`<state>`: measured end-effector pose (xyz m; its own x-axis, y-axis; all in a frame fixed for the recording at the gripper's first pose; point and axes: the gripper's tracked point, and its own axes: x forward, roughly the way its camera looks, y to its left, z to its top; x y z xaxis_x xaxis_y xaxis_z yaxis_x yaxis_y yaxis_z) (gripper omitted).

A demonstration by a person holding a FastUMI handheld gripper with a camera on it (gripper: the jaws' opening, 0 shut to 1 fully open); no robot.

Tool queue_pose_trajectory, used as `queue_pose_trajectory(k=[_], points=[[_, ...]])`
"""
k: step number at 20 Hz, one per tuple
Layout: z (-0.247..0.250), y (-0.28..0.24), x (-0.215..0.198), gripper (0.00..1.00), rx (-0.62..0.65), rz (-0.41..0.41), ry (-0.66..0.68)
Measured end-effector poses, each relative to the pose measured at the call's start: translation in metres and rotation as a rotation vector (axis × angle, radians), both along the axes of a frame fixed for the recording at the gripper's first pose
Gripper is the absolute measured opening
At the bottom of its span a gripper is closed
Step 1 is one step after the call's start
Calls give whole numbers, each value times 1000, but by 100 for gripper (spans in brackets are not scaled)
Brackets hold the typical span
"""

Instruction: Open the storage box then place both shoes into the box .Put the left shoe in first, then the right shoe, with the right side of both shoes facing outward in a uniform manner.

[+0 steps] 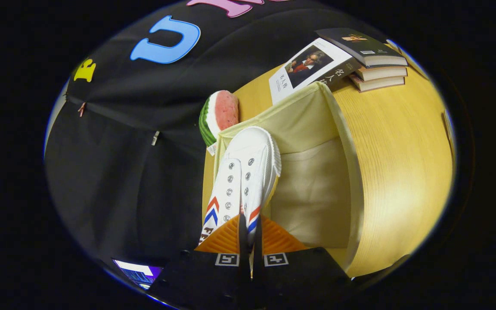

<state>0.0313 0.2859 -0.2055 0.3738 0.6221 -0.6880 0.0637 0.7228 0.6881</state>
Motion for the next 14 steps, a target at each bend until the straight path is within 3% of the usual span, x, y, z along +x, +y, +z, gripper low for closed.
queue_pose_trajectory(k=[5, 8, 11, 14], points=[[-18, 7, 7, 6, -46, -14, 12], [-13, 19, 8, 14, 0, -5, -6], [11, 2, 13, 100, -3, -28, -100], [44, -33, 11, 99, -32, -44, -215]])
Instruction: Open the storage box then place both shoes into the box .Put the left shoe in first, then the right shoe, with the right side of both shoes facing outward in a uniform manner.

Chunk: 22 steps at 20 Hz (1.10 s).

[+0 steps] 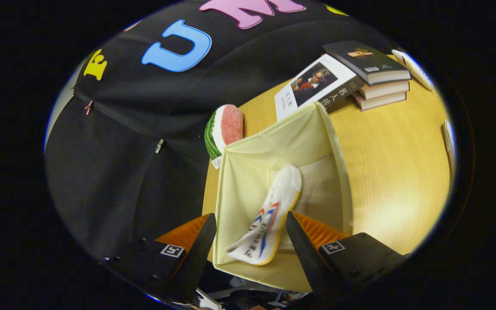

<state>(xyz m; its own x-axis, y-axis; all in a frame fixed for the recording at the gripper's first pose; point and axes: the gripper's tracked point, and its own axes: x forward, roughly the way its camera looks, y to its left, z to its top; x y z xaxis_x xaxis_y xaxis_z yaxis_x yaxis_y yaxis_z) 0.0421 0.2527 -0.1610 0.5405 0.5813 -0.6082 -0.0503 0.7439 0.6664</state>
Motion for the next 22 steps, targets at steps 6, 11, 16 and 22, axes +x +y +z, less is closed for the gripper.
queue_pose_trajectory(k=[6, 11, 16, 22], points=[[49, -116, 3, 99, -91, -93, -191], [36, -254, -2, 99, -300, -173, -249], [-15, -381, -22, 99, -490, -205, -142], [-78, -466, -40, 99, -594, -171, -4]])
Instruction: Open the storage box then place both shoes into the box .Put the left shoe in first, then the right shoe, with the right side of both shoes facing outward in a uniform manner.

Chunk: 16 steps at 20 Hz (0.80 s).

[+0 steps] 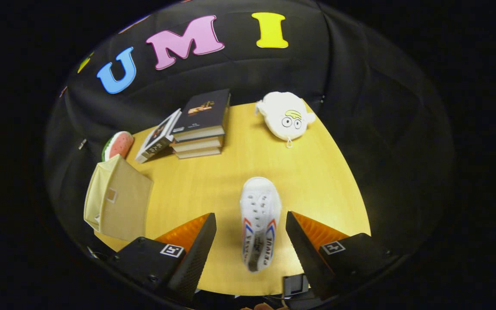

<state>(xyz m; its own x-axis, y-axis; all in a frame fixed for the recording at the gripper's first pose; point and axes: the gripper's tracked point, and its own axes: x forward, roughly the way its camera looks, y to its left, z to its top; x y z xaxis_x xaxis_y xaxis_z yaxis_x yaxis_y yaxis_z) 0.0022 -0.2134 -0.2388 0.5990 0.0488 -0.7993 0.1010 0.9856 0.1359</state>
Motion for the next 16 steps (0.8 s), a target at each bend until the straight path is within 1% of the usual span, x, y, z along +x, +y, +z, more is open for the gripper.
queue_pose_trajectory(k=[3, 5, 9, 12, 16], points=[[-35, -27, -15, 99, -53, 51, 86], [-53, -35, -18, 99, -60, 83, 124], [-78, -26, -10, 99, -3, 112, 154], [-96, -24, -8, 99, -26, 144, 200], [-114, -17, -5, 99, 34, 119, 248]])
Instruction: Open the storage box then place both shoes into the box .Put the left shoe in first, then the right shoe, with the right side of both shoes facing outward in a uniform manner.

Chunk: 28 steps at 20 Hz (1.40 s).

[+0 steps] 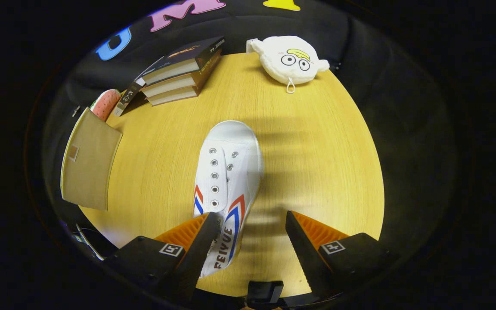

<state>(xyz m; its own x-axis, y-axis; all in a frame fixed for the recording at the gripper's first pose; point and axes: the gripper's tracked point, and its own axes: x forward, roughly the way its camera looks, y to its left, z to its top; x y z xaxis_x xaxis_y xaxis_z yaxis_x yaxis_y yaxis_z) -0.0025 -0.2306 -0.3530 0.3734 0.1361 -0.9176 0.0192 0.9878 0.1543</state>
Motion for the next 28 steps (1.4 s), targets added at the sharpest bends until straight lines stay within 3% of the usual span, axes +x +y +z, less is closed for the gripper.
queue_pose_trajectory(k=[3, 5, 6, 7, 10, 13, 17, 24, 28], points=[[-9, 9, 3, 99, 51, 22, 6], [-12, 23, 4, 90, 127, 26, 21], [-10, 22, 4, 81, 135, 9, 26], [-13, 25, 6, 57, 141, 4, 31], [-13, 23, 6, 50, 184, -37, 53], [-12, 20, 7, 31, 233, -91, 56], [-15, 18, 7, 12, 315, -165, 62], [2, 21, 7, 12, 400, -206, 42], [43, 31, 10, 12, 470, -237, 12]])
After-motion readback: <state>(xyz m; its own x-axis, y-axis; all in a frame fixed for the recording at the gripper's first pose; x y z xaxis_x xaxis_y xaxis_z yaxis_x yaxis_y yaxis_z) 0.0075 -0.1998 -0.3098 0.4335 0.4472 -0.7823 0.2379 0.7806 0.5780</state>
